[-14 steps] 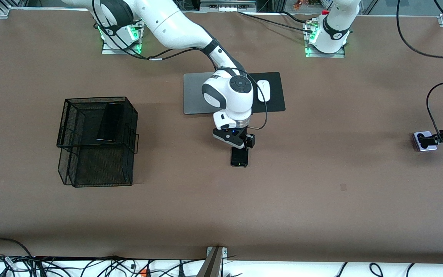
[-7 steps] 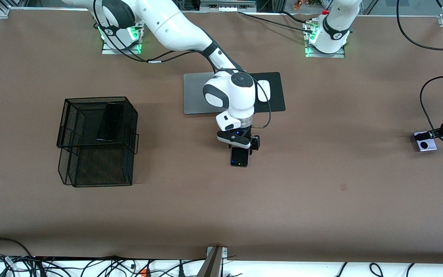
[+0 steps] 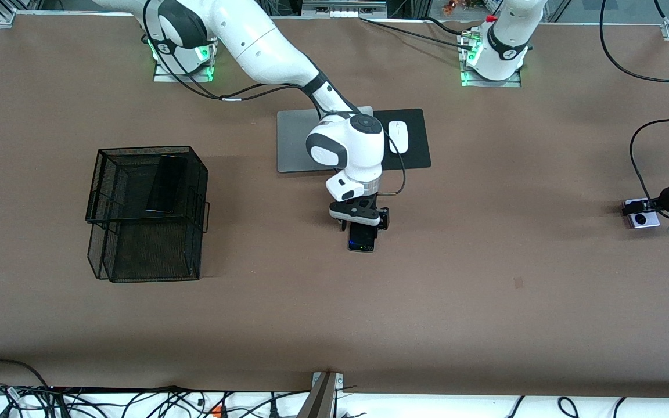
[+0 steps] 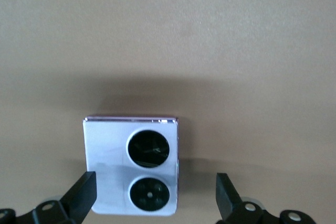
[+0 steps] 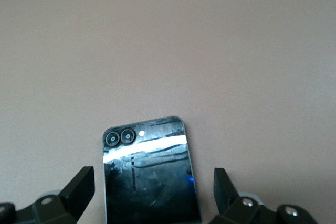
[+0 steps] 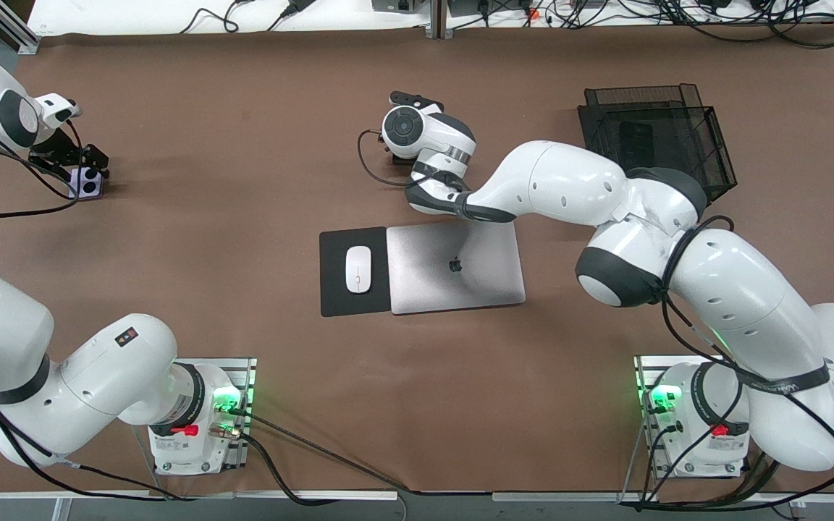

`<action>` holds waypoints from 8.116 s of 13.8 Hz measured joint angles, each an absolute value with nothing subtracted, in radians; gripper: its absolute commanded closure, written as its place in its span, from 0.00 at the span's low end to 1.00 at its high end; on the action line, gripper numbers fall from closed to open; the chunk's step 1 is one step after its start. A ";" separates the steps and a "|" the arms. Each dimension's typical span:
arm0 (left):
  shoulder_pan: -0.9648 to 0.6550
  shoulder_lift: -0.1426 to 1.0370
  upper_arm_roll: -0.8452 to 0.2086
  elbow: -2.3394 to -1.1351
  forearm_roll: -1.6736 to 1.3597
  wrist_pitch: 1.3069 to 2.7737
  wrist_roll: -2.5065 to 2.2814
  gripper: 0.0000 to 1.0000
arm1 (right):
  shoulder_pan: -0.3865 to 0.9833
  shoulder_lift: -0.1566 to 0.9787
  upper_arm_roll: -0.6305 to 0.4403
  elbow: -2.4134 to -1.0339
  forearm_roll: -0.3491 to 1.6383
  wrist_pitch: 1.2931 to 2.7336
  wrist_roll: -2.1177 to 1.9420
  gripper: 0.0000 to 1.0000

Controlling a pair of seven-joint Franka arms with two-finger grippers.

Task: Place phones with both arms
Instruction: 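Grasp the flip phone with the right gripper while the left gripper grasps the white phone, then carry the flip phone to the basket while the left gripper moves the white phone, then release the flip phone in the basket while the left gripper sets the white phone down, then reach the right gripper to the white phone while the left gripper withdraws, then grasp and lift the white flip phone with the right gripper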

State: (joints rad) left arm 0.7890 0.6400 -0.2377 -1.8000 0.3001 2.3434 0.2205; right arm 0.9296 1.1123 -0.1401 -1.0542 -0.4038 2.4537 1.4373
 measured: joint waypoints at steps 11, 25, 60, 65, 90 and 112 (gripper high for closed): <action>0.811 0.685 -0.232 -1.773 0.360 2.402 0.234 0.00 | 0.945 1.147 -0.144 -1.051 -0.423 2.494 1.431 0.00; 0.820 0.713 -0.235 -1.767 0.360 2.434 0.240 0.40 | 0.948 1.148 -0.149 -1.042 -0.428 2.480 1.394 0.46; -0.211 0.900 -0.451 -1.413 0.067 2.276 -0.592 0.41 | 0.735 0.034 -0.744 -2.248 -0.118 2.229 -0.061 0.44; -0.317 0.942 -0.390 -1.405 0.067 2.367 -0.607 0.36 | 0.726 0.101 -0.746 -2.248 -0.049 2.263 -0.062 0.41; 0.264 0.281 -0.363 -1.346 0.067 1.641 -0.211 0.00 | 0.862 0.596 -0.317 -1.419 0.148 1.993 0.980 0.00; -0.084 -0.059 0.122 -1.687 0.024 1.647 -0.047 0.00 | 0.967 1.001 -0.201 -1.110 -0.120 2.310 1.071 0.00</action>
